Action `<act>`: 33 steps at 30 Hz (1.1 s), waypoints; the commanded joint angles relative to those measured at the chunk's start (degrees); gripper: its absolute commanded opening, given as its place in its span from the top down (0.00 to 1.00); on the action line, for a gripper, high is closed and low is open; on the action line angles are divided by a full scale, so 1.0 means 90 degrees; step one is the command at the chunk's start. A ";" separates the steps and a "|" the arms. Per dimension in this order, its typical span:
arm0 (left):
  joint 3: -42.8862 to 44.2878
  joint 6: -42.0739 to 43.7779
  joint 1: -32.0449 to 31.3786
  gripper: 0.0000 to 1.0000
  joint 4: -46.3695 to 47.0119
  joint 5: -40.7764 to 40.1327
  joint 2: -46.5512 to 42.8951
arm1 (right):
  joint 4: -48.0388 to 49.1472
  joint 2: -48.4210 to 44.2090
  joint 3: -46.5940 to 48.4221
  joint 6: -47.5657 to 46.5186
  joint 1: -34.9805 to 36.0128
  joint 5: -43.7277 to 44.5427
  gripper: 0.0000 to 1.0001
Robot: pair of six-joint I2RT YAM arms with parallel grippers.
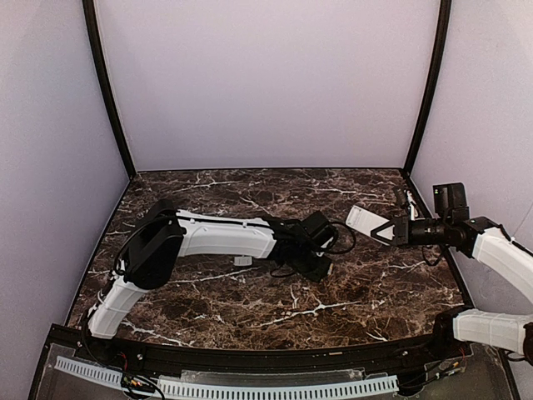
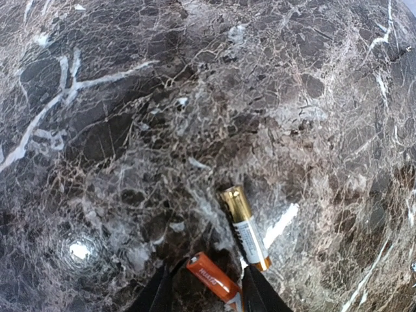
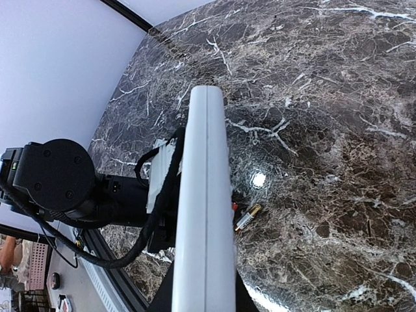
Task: Load the batteries into the remote control
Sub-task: Pick up the battery from the center of the board.
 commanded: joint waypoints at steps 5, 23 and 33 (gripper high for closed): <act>0.0332 0.0008 -0.0005 0.78 -0.1136 -0.0427 0.0173 | 0.0068 -0.0043 -0.0080 -0.0063 -0.0038 -0.0190 1.00; -0.2788 0.0234 0.0437 1.00 -0.0194 -0.0165 -0.2270 | 0.0598 0.0644 -0.0119 0.0180 0.0581 -0.0945 1.00; -0.6260 0.0679 0.0578 1.00 0.4311 -0.0379 -0.5316 | 0.1837 0.1056 -0.0339 0.1297 0.1651 -0.0837 1.00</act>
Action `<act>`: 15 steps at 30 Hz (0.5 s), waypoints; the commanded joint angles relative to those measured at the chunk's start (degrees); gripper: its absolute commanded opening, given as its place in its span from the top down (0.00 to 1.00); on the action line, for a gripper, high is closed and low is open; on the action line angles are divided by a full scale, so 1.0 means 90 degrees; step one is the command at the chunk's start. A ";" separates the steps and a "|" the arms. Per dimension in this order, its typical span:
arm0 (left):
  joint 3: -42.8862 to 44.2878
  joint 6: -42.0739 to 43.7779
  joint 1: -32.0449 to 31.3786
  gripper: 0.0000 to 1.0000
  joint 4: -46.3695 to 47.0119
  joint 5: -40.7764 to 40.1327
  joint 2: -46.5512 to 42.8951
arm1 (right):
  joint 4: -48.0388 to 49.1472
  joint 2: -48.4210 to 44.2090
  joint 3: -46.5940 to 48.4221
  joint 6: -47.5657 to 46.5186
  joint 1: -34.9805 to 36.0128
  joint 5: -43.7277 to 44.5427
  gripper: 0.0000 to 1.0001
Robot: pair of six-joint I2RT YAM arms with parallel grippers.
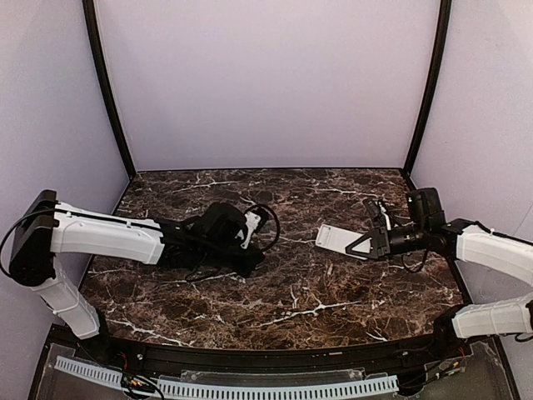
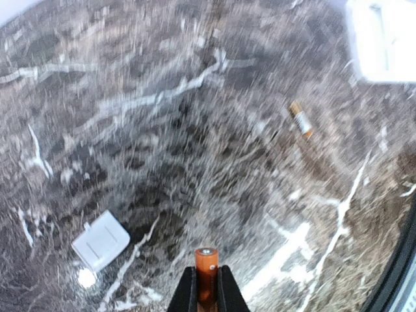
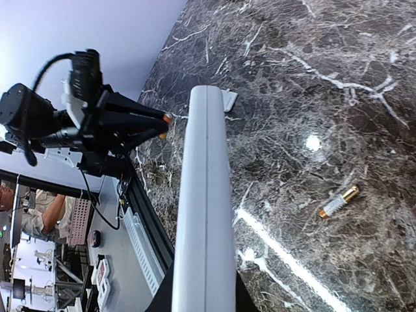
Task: Load the batteries into the remote control
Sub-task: Pick up the battery from the center of the board, then place the battery in the battery compartment.
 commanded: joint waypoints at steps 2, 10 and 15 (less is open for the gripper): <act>-0.0895 0.0429 -0.0024 0.99 0.2691 -0.0064 -0.0912 | 0.1033 0.0345 -0.0132 0.0737 0.0674 0.0067 1.00; -0.1500 0.0696 -0.0051 1.00 0.4763 0.0637 -0.1176 | 0.1302 0.0795 0.0207 0.0929 0.1400 0.0292 1.00; -0.1365 0.0778 -0.0110 1.00 0.5014 0.0822 -0.0990 | 0.1609 0.1050 0.0369 0.1107 0.1655 0.0292 1.00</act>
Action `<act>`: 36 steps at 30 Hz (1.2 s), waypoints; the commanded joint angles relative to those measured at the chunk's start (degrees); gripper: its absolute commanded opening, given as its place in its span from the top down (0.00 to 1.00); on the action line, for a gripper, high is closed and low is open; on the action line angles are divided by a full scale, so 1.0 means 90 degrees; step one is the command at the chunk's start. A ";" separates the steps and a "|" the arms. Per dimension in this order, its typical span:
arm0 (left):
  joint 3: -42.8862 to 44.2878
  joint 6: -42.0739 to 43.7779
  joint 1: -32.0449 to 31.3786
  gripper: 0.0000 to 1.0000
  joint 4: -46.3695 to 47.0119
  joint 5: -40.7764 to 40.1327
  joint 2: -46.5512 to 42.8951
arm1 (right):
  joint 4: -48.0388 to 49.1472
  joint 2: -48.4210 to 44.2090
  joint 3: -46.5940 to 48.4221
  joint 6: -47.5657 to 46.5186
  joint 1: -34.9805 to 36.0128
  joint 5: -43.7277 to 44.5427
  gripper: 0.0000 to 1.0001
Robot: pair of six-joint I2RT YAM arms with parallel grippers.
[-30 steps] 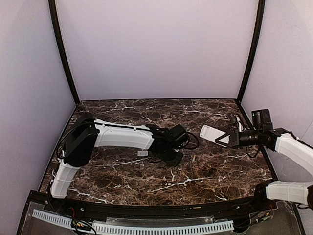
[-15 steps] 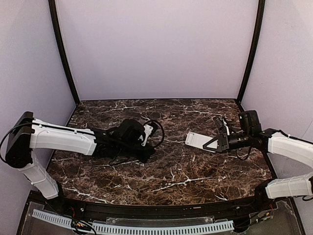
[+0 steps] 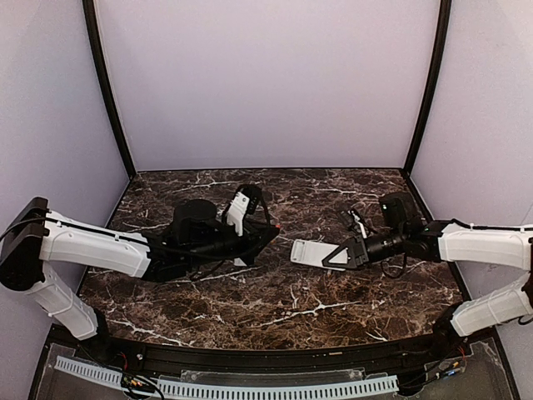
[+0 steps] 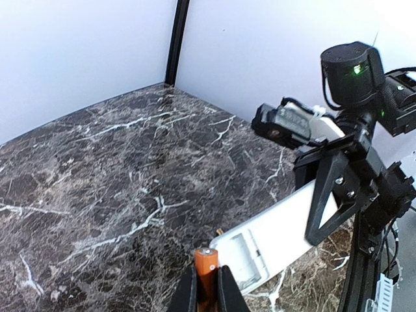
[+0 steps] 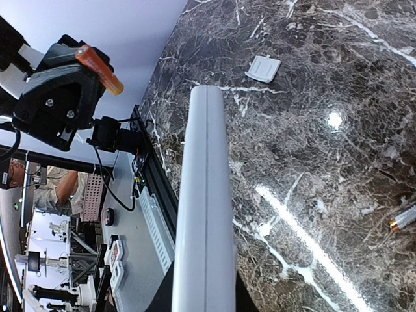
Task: Load the batteries into the remote control
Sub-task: Place the battery in the battery compartment.
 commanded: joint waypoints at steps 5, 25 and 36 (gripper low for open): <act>0.0084 0.0117 -0.0120 1.00 0.1118 0.0435 0.0169 | 0.0959 0.0308 0.0335 0.0510 0.0371 -0.0068 1.00; 0.0201 0.0067 -0.0147 1.00 0.1331 0.0372 0.0540 | 0.1555 0.0219 0.0421 0.1093 0.0507 -0.0504 1.00; 0.0134 0.0161 -0.0201 0.96 0.1269 -0.0102 0.0568 | 0.1569 0.0109 0.0495 0.1191 0.0507 -0.0554 1.00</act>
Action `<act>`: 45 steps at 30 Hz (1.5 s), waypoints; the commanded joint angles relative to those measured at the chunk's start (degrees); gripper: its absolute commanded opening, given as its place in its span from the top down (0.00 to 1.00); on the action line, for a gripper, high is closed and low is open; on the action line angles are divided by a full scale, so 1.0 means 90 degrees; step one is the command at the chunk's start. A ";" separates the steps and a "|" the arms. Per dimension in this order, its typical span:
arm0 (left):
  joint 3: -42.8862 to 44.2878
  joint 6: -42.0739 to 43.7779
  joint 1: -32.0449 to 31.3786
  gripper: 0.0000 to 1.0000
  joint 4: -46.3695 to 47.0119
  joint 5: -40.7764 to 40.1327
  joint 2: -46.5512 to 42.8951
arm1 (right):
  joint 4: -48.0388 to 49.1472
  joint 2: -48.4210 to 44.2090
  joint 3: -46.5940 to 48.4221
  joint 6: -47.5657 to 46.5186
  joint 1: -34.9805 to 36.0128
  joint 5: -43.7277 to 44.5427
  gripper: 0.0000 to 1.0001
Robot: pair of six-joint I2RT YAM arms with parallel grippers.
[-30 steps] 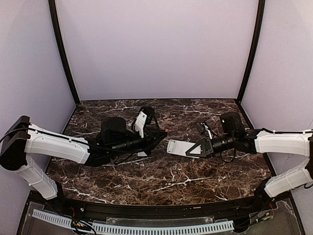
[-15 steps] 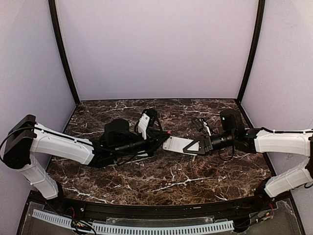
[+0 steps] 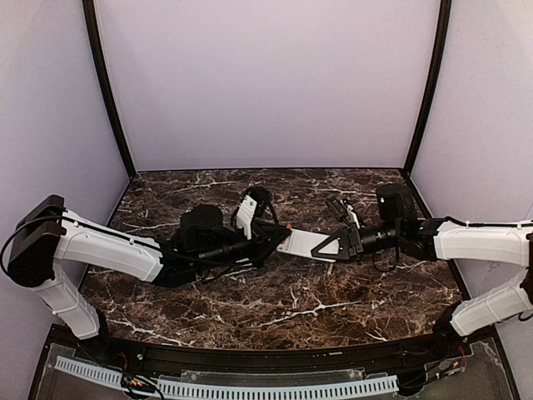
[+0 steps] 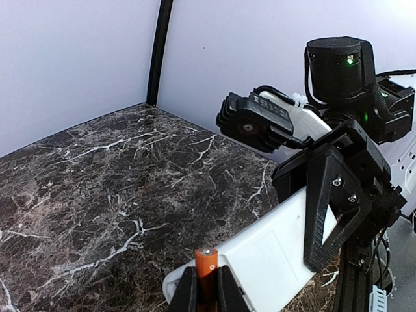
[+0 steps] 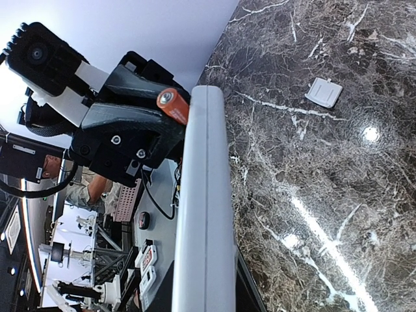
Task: Load the batteries into the remote control
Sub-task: Place the battery in the battery compartment.
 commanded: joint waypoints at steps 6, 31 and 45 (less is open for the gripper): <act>0.0026 0.0149 -0.0053 0.93 0.0066 -0.0451 -0.0030 | 0.0218 -0.0177 0.0240 0.0047 0.0074 -0.0088 1.00; -0.0097 0.0162 -0.0051 0.78 -0.0085 -0.0587 -0.0222 | -0.0405 -0.0206 0.0454 -0.0439 0.0072 0.0128 1.00; 0.0262 0.0703 0.0007 0.34 -0.1751 0.0178 -0.1197 | -0.1301 -0.0136 0.0631 -0.1384 0.0072 0.0350 1.00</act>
